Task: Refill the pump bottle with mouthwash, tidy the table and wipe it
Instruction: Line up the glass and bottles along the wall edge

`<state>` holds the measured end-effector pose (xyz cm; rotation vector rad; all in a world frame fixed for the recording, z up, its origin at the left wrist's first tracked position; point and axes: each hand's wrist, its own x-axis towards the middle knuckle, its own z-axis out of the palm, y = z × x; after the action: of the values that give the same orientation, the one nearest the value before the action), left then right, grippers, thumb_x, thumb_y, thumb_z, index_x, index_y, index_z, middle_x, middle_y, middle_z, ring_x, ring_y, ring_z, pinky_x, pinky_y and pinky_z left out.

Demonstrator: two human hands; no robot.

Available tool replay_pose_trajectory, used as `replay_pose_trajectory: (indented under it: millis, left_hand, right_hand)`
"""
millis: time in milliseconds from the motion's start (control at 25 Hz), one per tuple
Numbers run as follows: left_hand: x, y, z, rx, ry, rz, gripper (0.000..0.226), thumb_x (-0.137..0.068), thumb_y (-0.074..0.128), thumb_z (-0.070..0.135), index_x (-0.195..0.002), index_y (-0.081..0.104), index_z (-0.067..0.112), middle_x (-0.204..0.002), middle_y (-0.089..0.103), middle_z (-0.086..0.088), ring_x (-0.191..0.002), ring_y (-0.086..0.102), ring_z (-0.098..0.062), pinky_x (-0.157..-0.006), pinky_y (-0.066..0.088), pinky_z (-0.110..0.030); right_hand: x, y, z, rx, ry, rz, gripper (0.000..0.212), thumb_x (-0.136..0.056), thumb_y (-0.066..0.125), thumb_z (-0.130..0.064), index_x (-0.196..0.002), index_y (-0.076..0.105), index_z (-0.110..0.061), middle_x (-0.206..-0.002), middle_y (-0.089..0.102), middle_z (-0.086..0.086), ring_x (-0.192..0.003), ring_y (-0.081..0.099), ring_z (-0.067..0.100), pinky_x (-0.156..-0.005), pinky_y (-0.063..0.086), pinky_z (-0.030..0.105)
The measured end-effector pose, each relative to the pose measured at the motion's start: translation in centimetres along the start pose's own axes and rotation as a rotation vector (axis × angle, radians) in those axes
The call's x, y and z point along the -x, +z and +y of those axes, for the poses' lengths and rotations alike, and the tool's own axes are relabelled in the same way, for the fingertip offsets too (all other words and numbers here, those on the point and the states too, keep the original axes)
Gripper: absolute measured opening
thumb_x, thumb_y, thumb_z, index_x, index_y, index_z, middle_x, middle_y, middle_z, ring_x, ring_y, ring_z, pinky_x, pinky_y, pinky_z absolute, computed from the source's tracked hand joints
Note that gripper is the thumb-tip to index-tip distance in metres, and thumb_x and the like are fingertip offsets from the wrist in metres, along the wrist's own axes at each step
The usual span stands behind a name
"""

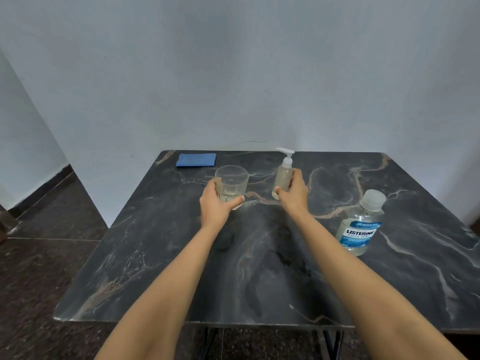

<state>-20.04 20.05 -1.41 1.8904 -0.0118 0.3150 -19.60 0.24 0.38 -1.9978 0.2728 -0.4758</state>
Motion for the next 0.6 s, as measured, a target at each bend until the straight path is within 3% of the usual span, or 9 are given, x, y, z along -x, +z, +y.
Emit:
replay_pose_trajectory:
  millis: [80, 160, 280, 400, 600]
  left_hand:
    - [-3.8, 1.7, 0.0, -0.031, 0.017, -0.009, 0.076, -0.063, 0.089, 0.032, -0.127, 0.052, 0.015, -0.125, 0.059, 0.0, -0.112, 0.055, -0.015, -0.095, 0.044, -0.027]
    - [-7.5, 3.3, -0.2, -0.046, 0.022, -0.016, 0.072, -0.064, 0.088, 0.03, -0.124, 0.053, 0.014, -0.123, 0.058, -0.001, -0.111, 0.054, -0.016, -0.093, 0.044, -0.028]
    - [-12.7, 5.6, -0.8, -0.027, 0.034, 0.013, 0.055, -0.064, 0.087, 0.025, -0.108, 0.054, 0.015, -0.109, 0.061, 0.0, -0.098, 0.057, -0.016, -0.075, 0.045, -0.016]
    - [-16.7, 7.5, -2.0, -0.01, 0.028, 0.023, 0.055, -0.066, 0.086, 0.023, -0.104, 0.046, 0.02, -0.107, 0.056, -0.001, -0.096, 0.053, -0.016, -0.063, 0.038, -0.008]
    - [-22.0, 10.7, -4.5, 0.027, 0.0, 0.06, 0.067, -0.065, 0.088, 0.027, -0.118, 0.05, 0.014, -0.119, 0.057, -0.006, -0.109, 0.053, -0.021, -0.083, 0.042, -0.023]
  right_hand:
    - [-3.4, 1.4, -0.6, 0.011, 0.034, 0.036, 0.048, -0.084, 0.059, 0.0, -0.128, 0.043, -0.011, -0.122, 0.053, 0.012, -0.107, 0.053, 0.027, -0.079, 0.039, 0.029]
    - [-7.1, 2.9, -0.6, 0.02, 0.05, 0.052, 0.048, -0.085, 0.055, 0.002, -0.129, 0.041, -0.009, -0.123, 0.051, 0.014, -0.109, 0.053, 0.029, -0.079, 0.039, 0.03]
    - [-12.3, 5.0, 0.3, 0.036, 0.059, 0.064, 0.05, -0.084, 0.053, 0.006, -0.13, 0.04, -0.007, -0.126, 0.049, 0.015, -0.112, 0.051, 0.031, -0.083, 0.043, 0.033]
    - [-16.4, 6.8, 1.5, 0.038, 0.072, 0.087, 0.05, -0.083, 0.055, 0.005, -0.13, 0.04, -0.007, -0.125, 0.049, 0.015, -0.112, 0.051, 0.031, -0.088, 0.046, 0.038]
    - [-21.1, 8.6, 3.5, 0.06, 0.076, 0.131, 0.052, -0.082, 0.059, 0.005, -0.13, 0.04, -0.005, -0.125, 0.05, 0.016, -0.113, 0.051, 0.031, -0.091, 0.044, 0.037]
